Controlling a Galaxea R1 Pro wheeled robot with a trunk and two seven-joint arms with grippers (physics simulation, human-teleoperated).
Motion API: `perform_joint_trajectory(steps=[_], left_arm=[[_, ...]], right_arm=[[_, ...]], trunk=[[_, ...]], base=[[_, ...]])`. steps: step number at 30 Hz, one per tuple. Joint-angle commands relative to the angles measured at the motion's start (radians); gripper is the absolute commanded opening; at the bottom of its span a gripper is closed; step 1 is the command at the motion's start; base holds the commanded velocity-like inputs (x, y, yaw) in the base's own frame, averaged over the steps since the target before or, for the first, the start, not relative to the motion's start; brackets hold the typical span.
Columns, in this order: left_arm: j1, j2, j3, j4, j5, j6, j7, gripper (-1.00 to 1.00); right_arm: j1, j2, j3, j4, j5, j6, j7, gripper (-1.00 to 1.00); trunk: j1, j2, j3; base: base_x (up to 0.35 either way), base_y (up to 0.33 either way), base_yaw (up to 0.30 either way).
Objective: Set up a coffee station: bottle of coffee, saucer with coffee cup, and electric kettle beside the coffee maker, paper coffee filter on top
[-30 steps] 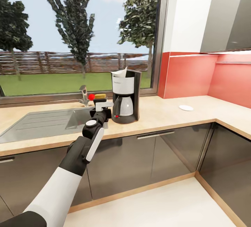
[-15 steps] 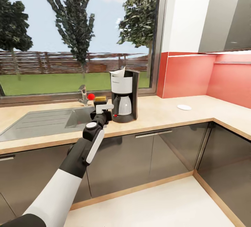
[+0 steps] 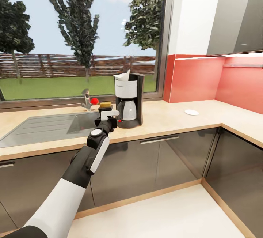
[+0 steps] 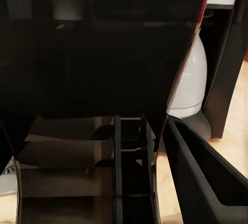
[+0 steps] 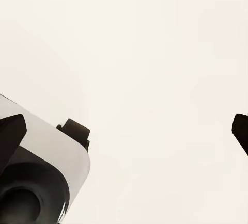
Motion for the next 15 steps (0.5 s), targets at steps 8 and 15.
perform_joint_trajectory(steps=[8, 15], left_arm=[[0.000, 0.000, -0.002, -0.001, 0.009, 0.003, 0.008, -1.00], [0.000, 0.000, -0.002, -0.002, 0.009, 0.003, 0.008, -1.00]], right_arm=[[-0.001, 0.000, 0.001, 0.000, 0.002, -0.003, 0.000, 1.00], [-0.001, 0.000, 0.001, 0.000, 0.002, -0.003, 0.000, 1.00]], trunk=[[0.000, -0.001, -0.001], [0.000, -0.001, -0.001]], base=[[-0.030, -0.068, 0.000], [-0.013, -0.064, 0.000]])
